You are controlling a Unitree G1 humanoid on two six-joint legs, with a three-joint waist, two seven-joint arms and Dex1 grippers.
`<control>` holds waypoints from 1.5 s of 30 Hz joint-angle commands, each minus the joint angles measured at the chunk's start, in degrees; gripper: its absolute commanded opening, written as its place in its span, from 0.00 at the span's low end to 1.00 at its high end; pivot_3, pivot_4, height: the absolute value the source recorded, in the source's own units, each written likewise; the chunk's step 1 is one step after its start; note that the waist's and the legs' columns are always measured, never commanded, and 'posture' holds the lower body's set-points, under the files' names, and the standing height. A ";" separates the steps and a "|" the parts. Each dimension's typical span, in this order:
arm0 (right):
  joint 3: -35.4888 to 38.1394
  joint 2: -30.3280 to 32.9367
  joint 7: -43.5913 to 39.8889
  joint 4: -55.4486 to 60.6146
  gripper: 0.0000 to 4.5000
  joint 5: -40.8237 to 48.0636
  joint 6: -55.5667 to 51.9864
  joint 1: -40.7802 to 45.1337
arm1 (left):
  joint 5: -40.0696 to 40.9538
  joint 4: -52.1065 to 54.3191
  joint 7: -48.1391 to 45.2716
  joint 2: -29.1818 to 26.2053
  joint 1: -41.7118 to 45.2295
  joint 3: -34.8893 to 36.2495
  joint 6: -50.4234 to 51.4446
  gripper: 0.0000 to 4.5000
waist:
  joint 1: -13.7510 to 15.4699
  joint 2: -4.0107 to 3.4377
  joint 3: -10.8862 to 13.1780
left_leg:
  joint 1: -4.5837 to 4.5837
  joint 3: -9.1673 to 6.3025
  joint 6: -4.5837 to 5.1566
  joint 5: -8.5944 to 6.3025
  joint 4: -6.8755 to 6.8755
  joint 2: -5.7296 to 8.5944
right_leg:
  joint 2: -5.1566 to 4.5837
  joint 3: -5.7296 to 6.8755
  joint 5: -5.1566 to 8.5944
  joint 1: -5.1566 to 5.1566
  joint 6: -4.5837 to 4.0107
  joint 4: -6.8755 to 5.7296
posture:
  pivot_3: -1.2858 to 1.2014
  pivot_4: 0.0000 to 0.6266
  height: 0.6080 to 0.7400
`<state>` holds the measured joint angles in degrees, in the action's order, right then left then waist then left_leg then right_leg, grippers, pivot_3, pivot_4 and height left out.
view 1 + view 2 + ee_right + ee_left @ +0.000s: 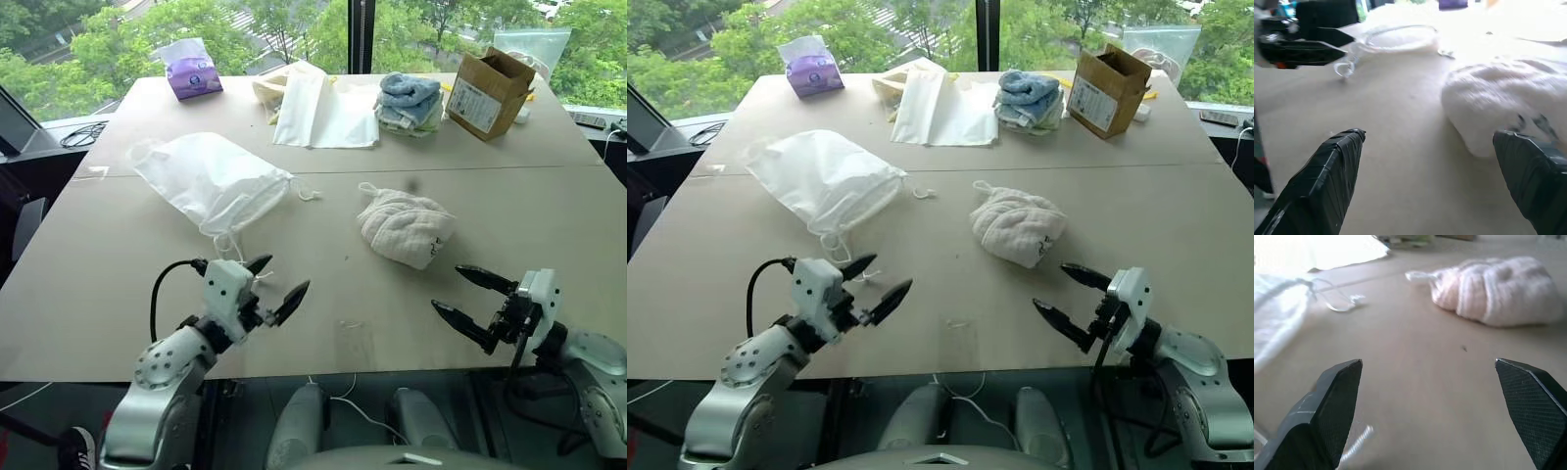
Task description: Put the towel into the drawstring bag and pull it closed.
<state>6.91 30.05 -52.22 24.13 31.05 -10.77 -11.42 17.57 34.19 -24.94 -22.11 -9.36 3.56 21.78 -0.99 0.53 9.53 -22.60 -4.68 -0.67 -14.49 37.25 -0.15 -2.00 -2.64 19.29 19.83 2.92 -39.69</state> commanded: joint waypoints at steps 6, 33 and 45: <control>-2.59 -1.02 1.52 6.65 1.00 4.53 -2.30 4.61 | -19.99 -7.31 14.33 -2.96 12.93 -0.27 -2.47 1.00 | 0.16 0.00 0.00 | 0.00 -0.16 -0.02 0.02 0.01 0.04 | 0.09 0.12 0.00 0.00 0.00 -0.05 | 0.52 0.24 1.00; -2.14 -0.26 4.58 6.92 1.00 3.49 -2.14 5.28 | -35.73 -39.07 26.98 -4.40 27.74 -1.61 -8.96 0.03 | 0.27 0.07 0.04 | -0.11 -0.22 -0.03 0.02 0.01 0.08 | -0.02 0.22 0.00 0.04 0.01 -0.01 | 0.52 0.24 1.00; -3.15 2.00 20.99 -0.37 1.00 -12.64 -11.00 16.86 | -32.87 -36.14 24.48 -3.22 31.55 -0.50 -7.89 0.03 | 0.29 0.06 0.05 | -0.12 -0.22 -0.20 0.12 0.04 0.10 | -0.03 0.23 0.00 0.09 0.01 -0.10 | 0.52 0.24 1.00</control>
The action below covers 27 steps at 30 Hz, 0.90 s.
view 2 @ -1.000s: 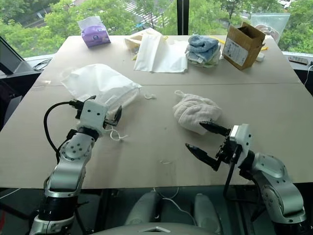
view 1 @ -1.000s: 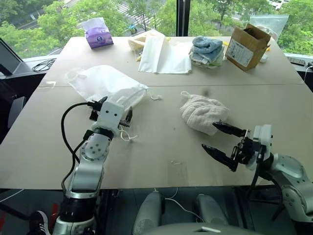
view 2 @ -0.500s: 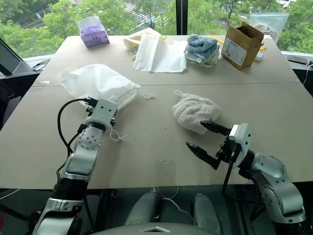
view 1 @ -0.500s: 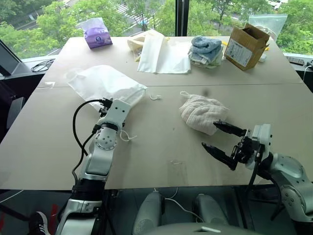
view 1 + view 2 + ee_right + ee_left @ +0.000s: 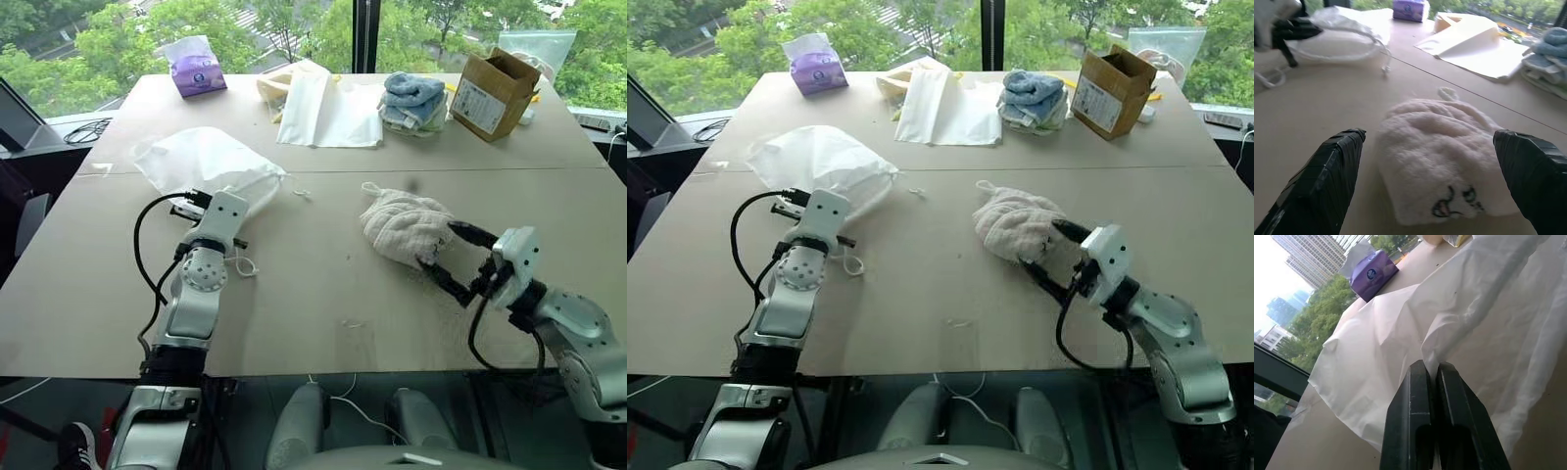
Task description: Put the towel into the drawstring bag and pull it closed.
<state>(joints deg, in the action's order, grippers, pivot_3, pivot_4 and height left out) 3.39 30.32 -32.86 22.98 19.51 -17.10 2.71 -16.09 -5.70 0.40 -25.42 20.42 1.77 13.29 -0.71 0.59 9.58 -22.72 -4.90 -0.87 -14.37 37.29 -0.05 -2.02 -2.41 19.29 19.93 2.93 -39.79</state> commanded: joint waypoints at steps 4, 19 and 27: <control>0.70 -0.69 4.21 0.20 1.00 2.92 -13.73 6.79 | 1.39 5.84 -2.20 0.31 3.40 1.50 2.96 0.03 | -0.08 0.00 0.00 | -0.05 -0.03 -0.17 0.10 -0.04 0.00 | 0.01 0.02 0.00 0.02 0.00 0.02 | 0.52 0.24 1.00; -6.75 1.90 -2.62 -17.22 1.00 5.09 -37.59 33.86 | 2.64 6.86 -5.05 1.08 5.52 1.23 5.74 0.03 | -0.18 0.01 0.01 | -0.35 0.05 -0.17 0.11 -0.06 0.01 | 0.00 -0.04 -0.01 0.39 -0.01 -0.04 | 0.52 0.24 1.00; -9.35 1.46 -9.62 -28.30 1.00 7.25 -43.33 38.66 | 2.77 8.90 -5.27 1.22 4.25 1.71 6.74 0.03 | -0.29 0.02 0.01 | -1.14 0.07 -0.19 0.13 0.11 0.03 | -0.02 -0.02 -0.03 1.17 -0.02 -0.14 | 0.52 0.24 1.00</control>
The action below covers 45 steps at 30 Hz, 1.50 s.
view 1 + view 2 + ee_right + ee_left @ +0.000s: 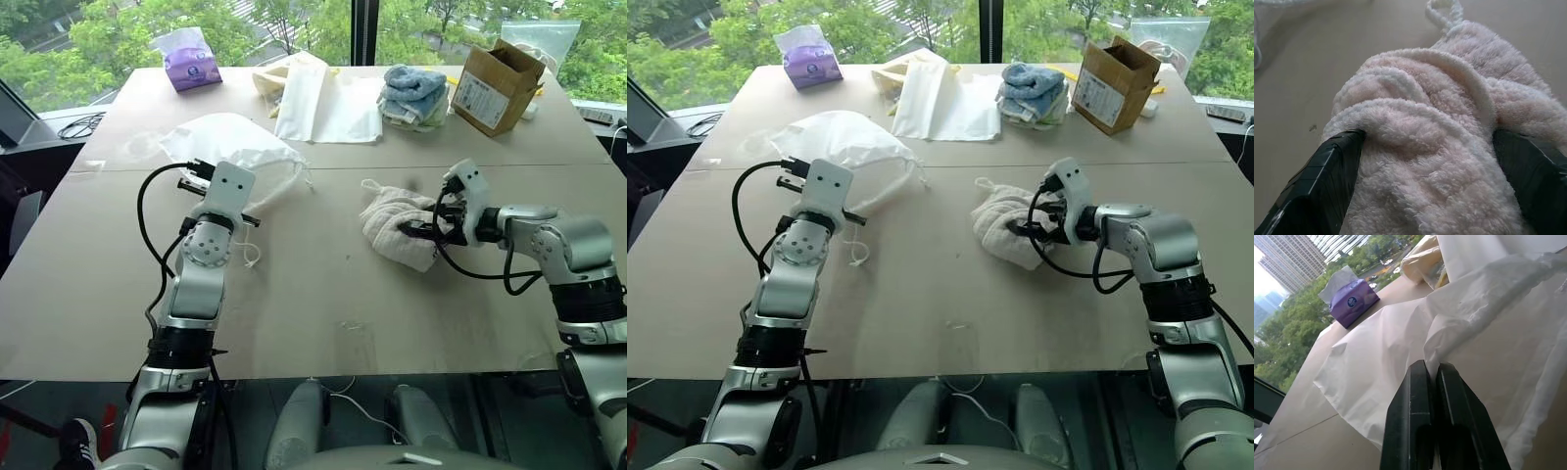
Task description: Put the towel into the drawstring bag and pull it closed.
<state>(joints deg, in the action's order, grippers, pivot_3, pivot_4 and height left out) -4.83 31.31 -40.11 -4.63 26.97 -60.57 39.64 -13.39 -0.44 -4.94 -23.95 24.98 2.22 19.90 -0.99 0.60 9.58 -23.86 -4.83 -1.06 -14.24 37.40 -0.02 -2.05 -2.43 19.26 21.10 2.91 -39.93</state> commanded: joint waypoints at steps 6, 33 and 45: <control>-8.13 1.62 -9.40 6.59 1.00 0.73 0.45 1.18 | 0.16 5.14 0.16 -0.17 -1.35 1.62 1.52 0.03 | -0.29 0.00 0.00 | -0.01 0.03 0.00 0.00 -0.02 -0.02 | 0.01 -0.04 0.00 0.07 0.00 -0.05 | 0.52 0.24 1.00; -9.46 -3.93 7.59 -8.84 1.00 -25.25 28.46 1.30 | 0.37 8.08 -1.31 0.91 -2.06 0.76 3.49 0.03 | -1.23 0.04 -0.03 | 0.03 0.00 -0.09 0.07 0.10 0.00 | -0.01 -0.02 -0.01 0.06 0.02 -0.22 | 0.52 0.24 1.00; -5.80 -9.78 1.12 -18.75 0.82 -17.85 9.80 4.68 | 0.84 8.18 -1.31 1.22 -1.98 1.14 3.64 0.00 | -1.31 0.32 -0.31 | 0.27 0.00 -0.10 0.09 0.18 0.01 | 0.02 -0.06 -0.01 0.03 0.01 -0.68 | 0.52 0.24 1.00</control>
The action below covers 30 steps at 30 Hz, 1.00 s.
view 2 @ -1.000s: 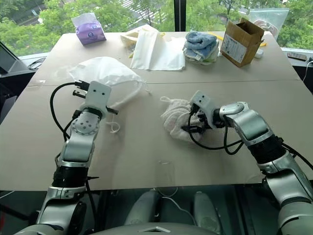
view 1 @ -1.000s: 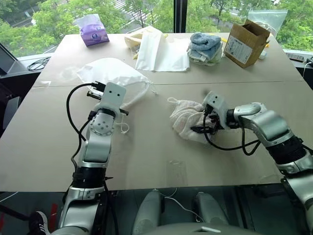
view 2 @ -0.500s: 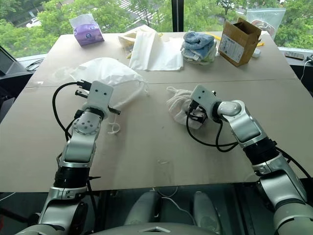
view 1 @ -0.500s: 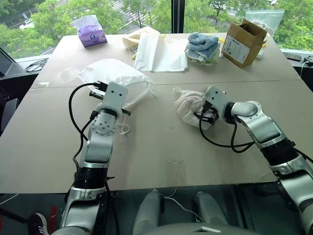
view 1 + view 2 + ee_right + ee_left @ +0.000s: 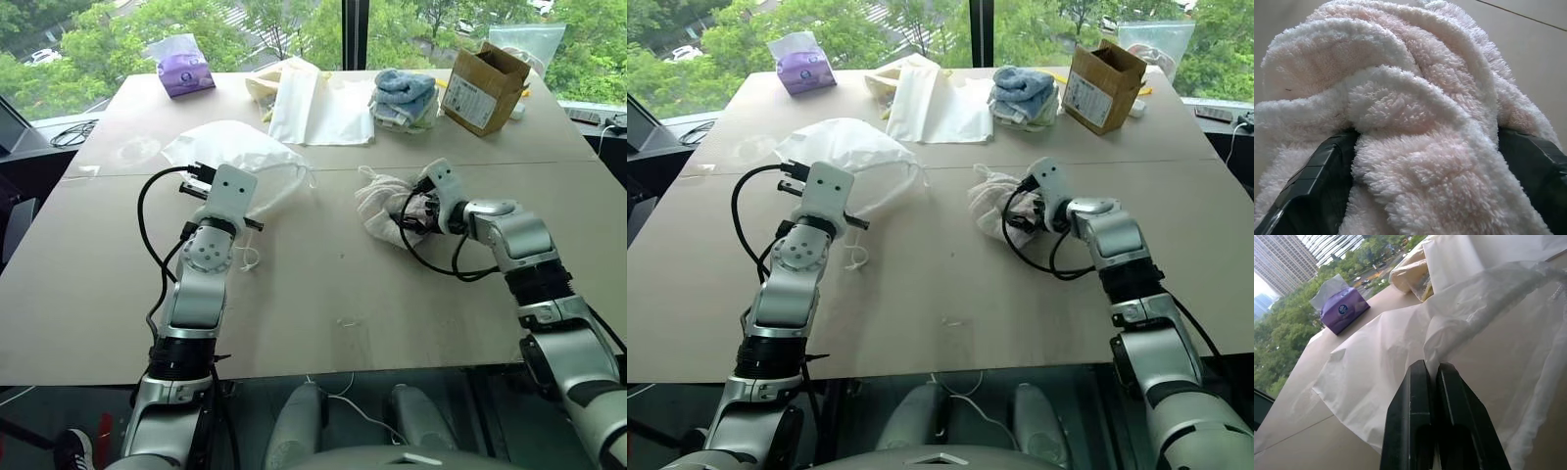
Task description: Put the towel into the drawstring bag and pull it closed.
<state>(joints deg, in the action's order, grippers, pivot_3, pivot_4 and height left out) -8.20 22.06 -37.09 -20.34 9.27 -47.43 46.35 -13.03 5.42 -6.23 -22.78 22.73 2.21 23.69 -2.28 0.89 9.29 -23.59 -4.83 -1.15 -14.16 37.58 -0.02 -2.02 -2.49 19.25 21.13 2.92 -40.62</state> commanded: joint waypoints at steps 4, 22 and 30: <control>-5.40 0.16 -4.22 -0.75 0.46 -1.40 -2.56 -2.54 | 1.36 2.51 -0.15 0.09 0.25 1.72 0.27 0.00 | -0.16 0.04 -0.05 | 0.00 0.02 0.00 0.00 0.00 0.00 | 0.00 -0.02 0.00 0.01 0.00 0.00 | 0.52 0.24 1.00; 2.58 1.97 -12.88 27.40 0.01 15.26 -13.35 -3.98 | 18.89 4.19 -9.57 3.87 6.11 5.66 7.43 0.00 | -0.23 0.01 0.05 | -0.26 0.04 -0.03 0.02 0.00 -0.01 | 0.00 -0.05 0.00 0.26 0.00 -0.03 | 0.52 0.24 1.00; 0.92 1.58 -9.63 28.45 0.01 16.26 -13.03 -0.60 | 23.87 7.22 -13.35 2.79 9.06 4.36 13.03 0.00 | -0.16 0.01 0.05 | -0.26 0.01 -0.03 0.02 0.00 0.00 | 0.01 -0.02 0.00 0.26 0.00 -0.02 | 0.52 0.24 1.00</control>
<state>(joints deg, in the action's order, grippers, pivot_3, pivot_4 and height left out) -8.04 23.81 -47.19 7.46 25.19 -61.89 44.29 9.42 9.21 -18.87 -19.70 30.79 6.56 36.17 -2.44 0.91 9.34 -23.86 -4.81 -1.19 -14.14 37.58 -0.02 -2.02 -2.51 19.25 21.39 2.92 -40.63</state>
